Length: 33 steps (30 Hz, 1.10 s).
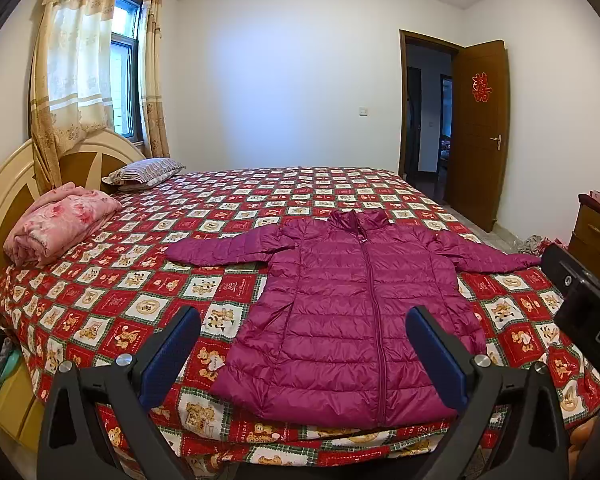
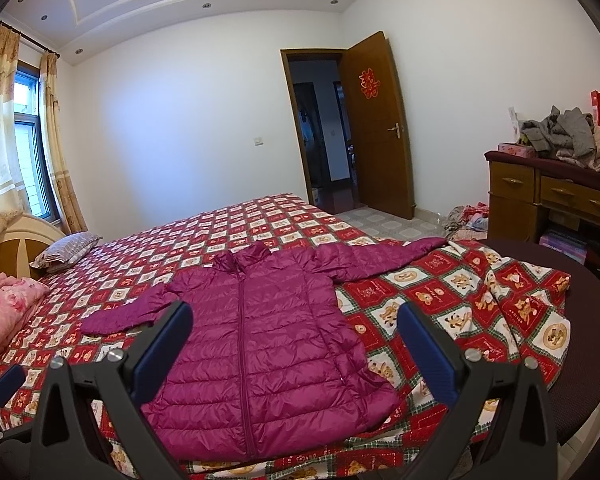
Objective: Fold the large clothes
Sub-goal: 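Grasp the jacket sleeve with the right gripper and lift it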
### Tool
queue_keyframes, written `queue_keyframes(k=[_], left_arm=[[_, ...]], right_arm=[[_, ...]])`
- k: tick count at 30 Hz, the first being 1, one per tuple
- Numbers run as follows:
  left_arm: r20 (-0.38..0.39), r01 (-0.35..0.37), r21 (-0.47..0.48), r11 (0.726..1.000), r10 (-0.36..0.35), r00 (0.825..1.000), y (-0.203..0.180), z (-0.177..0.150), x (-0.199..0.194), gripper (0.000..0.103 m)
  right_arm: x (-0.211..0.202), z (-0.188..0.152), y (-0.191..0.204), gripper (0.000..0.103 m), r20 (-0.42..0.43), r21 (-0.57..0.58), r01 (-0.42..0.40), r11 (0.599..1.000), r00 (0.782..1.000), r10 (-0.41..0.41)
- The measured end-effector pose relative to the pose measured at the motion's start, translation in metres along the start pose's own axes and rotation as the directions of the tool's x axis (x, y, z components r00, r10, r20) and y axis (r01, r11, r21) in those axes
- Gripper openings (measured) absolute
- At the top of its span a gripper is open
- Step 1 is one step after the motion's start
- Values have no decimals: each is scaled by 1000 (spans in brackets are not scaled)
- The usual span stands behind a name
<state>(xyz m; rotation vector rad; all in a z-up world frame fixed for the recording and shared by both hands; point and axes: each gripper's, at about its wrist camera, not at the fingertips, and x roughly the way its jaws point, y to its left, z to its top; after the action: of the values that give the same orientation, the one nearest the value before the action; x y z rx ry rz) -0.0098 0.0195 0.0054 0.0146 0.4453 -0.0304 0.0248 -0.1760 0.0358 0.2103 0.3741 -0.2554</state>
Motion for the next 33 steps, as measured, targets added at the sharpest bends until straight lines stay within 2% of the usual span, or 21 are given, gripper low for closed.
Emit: queue_keyframes(k=[4, 8, 12, 15, 18, 23, 28, 30, 33], left_arm=[[-5, 2, 0, 1000, -2, 1000, 0, 0, 1, 102], [-41, 31, 2, 1000, -31, 999, -1, -1, 12, 102], [-69, 38, 18, 999, -37, 997, -6, -3, 36, 102], [-104, 79, 15, 997, -77, 992, -7, -4, 59, 102], [-177, 132, -2, 991, -131, 975, -3, -9, 92, 102], [-272, 151, -64, 986, -163, 948, 12, -11, 147, 102], [-289, 149, -159, 976, -190, 938, 41, 4, 209, 102], [-304, 121, -191, 974, -176, 936, 52, 12, 232, 102], [-299, 91, -220, 971, -156, 941, 69, 26, 271, 102]], right_arm=[[2, 0, 0, 103, -10, -1, -3, 1000, 1000, 3], [8, -1, -2, 103, -22, 3, -3, 1000, 1000, 3], [24, -4, -17, 103, -40, 52, -18, 998, 999, 20], [46, -8, -31, 103, -92, 101, -3, 995, 996, 12], [76, -17, -54, 103, -177, 172, 35, 984, 984, -4], [115, -31, -91, 103, -271, 216, 102, 971, 962, -40], [153, -1, -133, 96, -258, 183, 145, 972, 962, -95], [178, 18, -153, 89, -252, 174, 161, 972, 961, -114], [225, 44, -185, 87, -265, 187, 217, 958, 950, -164]])
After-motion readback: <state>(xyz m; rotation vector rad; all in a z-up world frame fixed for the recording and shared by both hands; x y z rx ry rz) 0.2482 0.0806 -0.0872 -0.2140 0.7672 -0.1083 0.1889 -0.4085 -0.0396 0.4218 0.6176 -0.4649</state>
